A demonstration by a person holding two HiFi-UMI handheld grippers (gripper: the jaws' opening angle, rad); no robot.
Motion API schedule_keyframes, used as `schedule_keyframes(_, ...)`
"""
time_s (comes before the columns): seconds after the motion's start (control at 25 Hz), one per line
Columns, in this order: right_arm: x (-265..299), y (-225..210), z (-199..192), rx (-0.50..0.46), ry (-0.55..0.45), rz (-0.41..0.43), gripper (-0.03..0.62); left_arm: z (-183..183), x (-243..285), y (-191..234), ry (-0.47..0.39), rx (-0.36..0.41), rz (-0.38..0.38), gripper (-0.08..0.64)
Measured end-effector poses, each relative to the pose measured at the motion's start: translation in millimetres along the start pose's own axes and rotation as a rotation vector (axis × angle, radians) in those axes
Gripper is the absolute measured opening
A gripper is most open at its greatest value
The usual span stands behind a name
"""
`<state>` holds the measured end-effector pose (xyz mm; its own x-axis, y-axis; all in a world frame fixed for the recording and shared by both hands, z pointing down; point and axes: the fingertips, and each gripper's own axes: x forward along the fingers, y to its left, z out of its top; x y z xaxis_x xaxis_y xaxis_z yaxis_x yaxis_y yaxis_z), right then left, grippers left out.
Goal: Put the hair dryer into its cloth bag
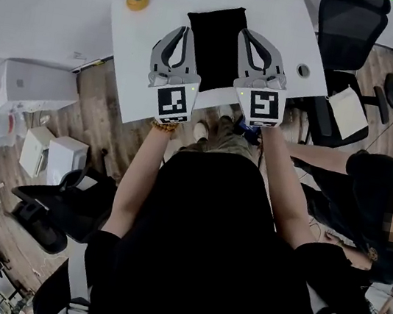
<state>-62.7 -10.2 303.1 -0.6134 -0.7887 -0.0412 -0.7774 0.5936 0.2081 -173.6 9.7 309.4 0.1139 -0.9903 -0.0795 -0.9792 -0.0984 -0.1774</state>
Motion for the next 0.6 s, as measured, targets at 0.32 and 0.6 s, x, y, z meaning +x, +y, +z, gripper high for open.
schedule_keyframes(0.32, 4.9, 4.3, 4.9, -0.019, -0.009, 0.0, 0.029, 3.6, -0.6, 7.8, -0.007, 0.022, 0.007, 0.031)
schedule_keyframes(0.6, 4.2, 8.2, 10.1, -0.046, -0.028, 0.004, 0.029, 5.2, -5.2, 9.7, -0.012, 0.031, 0.011, 0.031)
